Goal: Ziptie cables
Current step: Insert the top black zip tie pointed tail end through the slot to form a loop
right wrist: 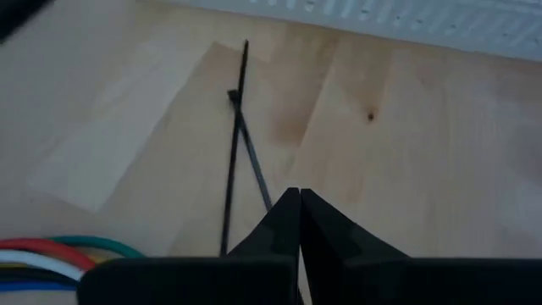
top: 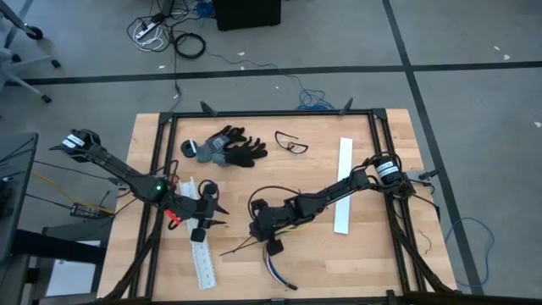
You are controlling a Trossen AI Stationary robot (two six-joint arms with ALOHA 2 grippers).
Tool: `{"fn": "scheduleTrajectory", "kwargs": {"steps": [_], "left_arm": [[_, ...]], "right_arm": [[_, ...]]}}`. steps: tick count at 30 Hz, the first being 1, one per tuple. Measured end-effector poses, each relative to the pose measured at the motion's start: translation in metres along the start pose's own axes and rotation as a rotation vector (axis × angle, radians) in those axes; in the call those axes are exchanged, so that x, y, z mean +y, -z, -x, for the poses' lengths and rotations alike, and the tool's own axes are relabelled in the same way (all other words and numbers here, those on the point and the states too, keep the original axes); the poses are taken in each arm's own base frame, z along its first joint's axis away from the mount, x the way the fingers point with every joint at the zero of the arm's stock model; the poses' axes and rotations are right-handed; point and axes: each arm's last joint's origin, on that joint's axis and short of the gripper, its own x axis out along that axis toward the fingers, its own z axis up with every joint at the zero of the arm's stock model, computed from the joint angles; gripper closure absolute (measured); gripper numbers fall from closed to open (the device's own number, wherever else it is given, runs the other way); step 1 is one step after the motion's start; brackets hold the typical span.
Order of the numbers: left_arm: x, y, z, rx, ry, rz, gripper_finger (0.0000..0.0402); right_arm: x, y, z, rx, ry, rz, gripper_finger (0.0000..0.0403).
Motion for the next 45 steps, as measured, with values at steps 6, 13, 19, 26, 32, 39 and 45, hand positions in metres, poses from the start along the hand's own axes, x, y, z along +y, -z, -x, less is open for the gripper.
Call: {"fn": "scheduleTrajectory", "kwargs": {"steps": [6, 13, 19, 26, 32, 39, 45], "left_arm": [[-0.02, 0.006, -0.02, 0.032, 0.152, 0.066, 0.0265], [-0.038, 0.018, -0.051, 0.095, 0.167, 0.191, 0.0265], [-0.052, 0.013, -0.069, 0.155, 0.141, 0.124, 0.0265], [-0.047, -0.005, -0.044, 0.196, -0.019, 0.014, 0.0265], [-0.034, -0.012, -0.015, 0.137, -0.101, 0.019, 0.0265], [-0.024, -0.013, 0.007, 0.107, -0.192, 0.0, 0.0265], [-0.021, -0.015, 0.011, 0.086, -0.22, -0.015, 0.0265]], "right_arm": [[-0.001, 0.001, 0.0, 0.019, 0.092, -0.03, 0.0375], [-0.005, 0.004, 0.001, 0.054, 0.247, -0.138, 0.037], [0.0, 0.004, 0.001, 0.055, 0.247, -0.138, 0.037], [0.016, -0.01, -0.003, -0.115, -0.061, -0.063, 0.0364], [0.012, -0.018, -0.005, -0.236, -0.084, -0.019, 0.0319], [0.001, -0.007, -0.019, -0.238, -0.073, -0.027, 0.0236], [0.002, 0.02, -0.049, -0.234, -0.121, -0.064, 0.022]]}}
